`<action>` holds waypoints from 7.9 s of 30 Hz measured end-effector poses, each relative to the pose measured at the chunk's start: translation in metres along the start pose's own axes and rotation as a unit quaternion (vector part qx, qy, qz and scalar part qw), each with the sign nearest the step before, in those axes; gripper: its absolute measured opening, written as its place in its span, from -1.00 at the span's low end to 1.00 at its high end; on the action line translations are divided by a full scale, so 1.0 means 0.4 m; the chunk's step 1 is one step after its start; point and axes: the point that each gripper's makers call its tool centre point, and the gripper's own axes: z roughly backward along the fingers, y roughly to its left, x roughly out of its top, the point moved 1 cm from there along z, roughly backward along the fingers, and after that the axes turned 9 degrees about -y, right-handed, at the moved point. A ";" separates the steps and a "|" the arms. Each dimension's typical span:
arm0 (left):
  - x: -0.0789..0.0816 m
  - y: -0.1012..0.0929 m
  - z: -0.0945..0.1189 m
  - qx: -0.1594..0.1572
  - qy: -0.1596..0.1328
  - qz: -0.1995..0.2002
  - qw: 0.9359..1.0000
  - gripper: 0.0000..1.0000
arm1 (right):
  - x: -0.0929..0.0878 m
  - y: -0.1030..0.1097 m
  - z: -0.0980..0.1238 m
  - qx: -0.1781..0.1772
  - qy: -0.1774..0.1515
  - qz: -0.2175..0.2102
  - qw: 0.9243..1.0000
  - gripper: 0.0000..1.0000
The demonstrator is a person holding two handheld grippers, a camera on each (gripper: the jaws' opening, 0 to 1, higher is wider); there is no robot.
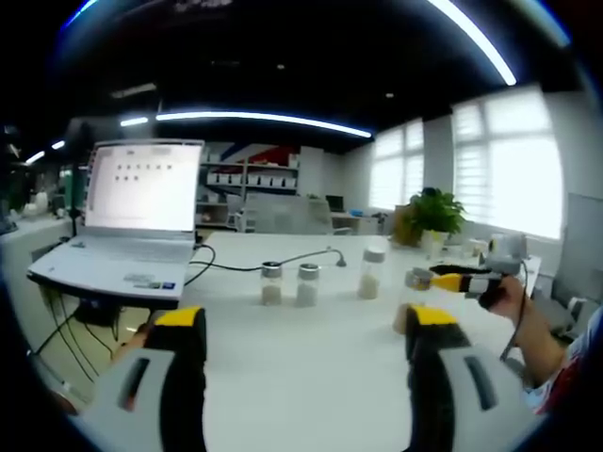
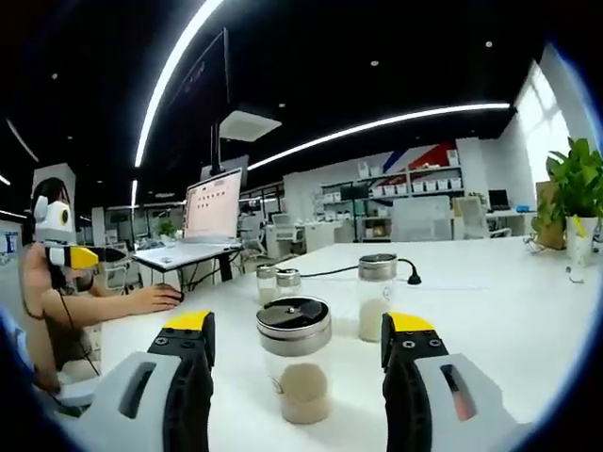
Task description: Rotate the seasoning bottle until the label or dispensing opening points toward the visible target arrow and the bottle remains upright within the marked orientation range
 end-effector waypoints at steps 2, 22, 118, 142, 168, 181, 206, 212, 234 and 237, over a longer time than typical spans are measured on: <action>-0.001 0.000 0.002 0.001 0.000 0.000 1.000 0.85 | 0.006 -0.004 0.007 -0.001 -0.004 0.002 1.000 0.48; 0.001 0.000 0.002 0.000 0.000 0.000 1.000 0.85 | 0.026 0.011 -0.006 0.117 0.010 -0.002 0.993 0.27; 0.005 -0.025 -0.007 -0.016 -0.008 -0.006 1.000 0.85 | 0.035 -0.038 0.261 0.035 0.020 0.040 0.998 0.14; -0.003 -0.016 -0.015 -0.014 0.002 -0.007 1.000 0.85 | 0.100 -0.153 0.134 -0.003 0.000 0.051 0.999 0.15; 0.004 -0.007 -0.007 -0.004 -0.007 -0.004 1.000 0.85 | 0.016 -0.271 -0.117 -0.022 0.019 0.059 0.998 0.20; -0.001 -0.028 -0.018 -0.016 -0.006 -0.002 1.000 0.85 | -0.030 -0.290 -0.216 0.003 0.035 0.091 0.995 0.26; -0.007 -0.020 -0.020 -0.010 0.001 -0.006 1.000 0.85 | -0.076 -0.272 -0.372 0.034 0.047 0.092 0.994 0.04; -0.005 -0.017 -0.021 -0.010 0.001 -0.005 1.000 0.85 | -0.084 -0.262 -0.376 0.037 0.051 0.090 0.994 -0.10; -0.011 -0.015 -0.026 -0.007 0.002 -0.002 1.000 0.84 | -0.102 -0.271 -0.393 0.030 0.062 0.102 0.992 -0.18; -0.011 -0.011 -0.025 -0.004 0.001 -0.001 1.000 0.84 | -0.101 -0.270 -0.392 0.024 0.053 0.100 0.993 -0.19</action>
